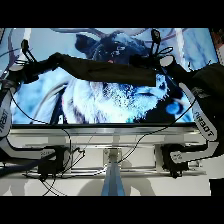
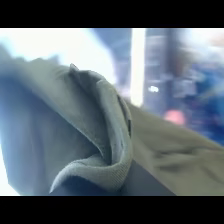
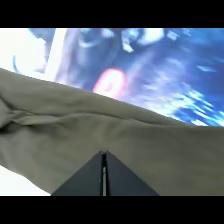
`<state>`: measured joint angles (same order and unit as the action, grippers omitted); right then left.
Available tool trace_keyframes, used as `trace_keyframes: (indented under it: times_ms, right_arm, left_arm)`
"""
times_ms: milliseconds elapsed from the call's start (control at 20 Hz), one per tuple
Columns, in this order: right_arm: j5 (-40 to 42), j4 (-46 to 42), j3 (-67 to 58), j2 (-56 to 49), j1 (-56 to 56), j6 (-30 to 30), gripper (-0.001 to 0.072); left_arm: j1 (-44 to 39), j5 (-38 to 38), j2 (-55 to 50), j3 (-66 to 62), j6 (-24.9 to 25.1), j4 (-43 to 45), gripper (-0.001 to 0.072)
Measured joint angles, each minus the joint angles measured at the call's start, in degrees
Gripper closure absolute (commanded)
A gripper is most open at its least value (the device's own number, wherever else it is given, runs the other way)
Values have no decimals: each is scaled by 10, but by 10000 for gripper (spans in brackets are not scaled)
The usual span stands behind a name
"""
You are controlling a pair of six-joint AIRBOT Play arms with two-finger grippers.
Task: Fold the clothes and pants, and hang the long-sleeved shirts on hangers.
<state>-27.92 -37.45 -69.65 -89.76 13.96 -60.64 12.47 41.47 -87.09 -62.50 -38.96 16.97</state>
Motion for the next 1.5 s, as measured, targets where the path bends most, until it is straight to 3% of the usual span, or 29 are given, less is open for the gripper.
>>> trace_keyframes:
  times_ms: [300,600,1000,1250,1500]
  right_arm:
    - [15,-5,-39,-35,87,-42,704]
    - [17,-5,-99,-105,205,-68,704]
    - [-21,-32,-132,-129,254,-89,703]
    - [-62,-75,-135,-90,158,-91,704]
    - [-72,-87,-136,-32,24,-92,703]
  left_arm:
    - [-3,138,136,-25,4,19,698]
    - [-3,226,231,-28,-33,35,698]
    - [-16,261,247,-28,-46,36,698]
    - [-101,226,190,-28,-48,30,698]
    - [-276,31,80,-28,-48,-37,698]
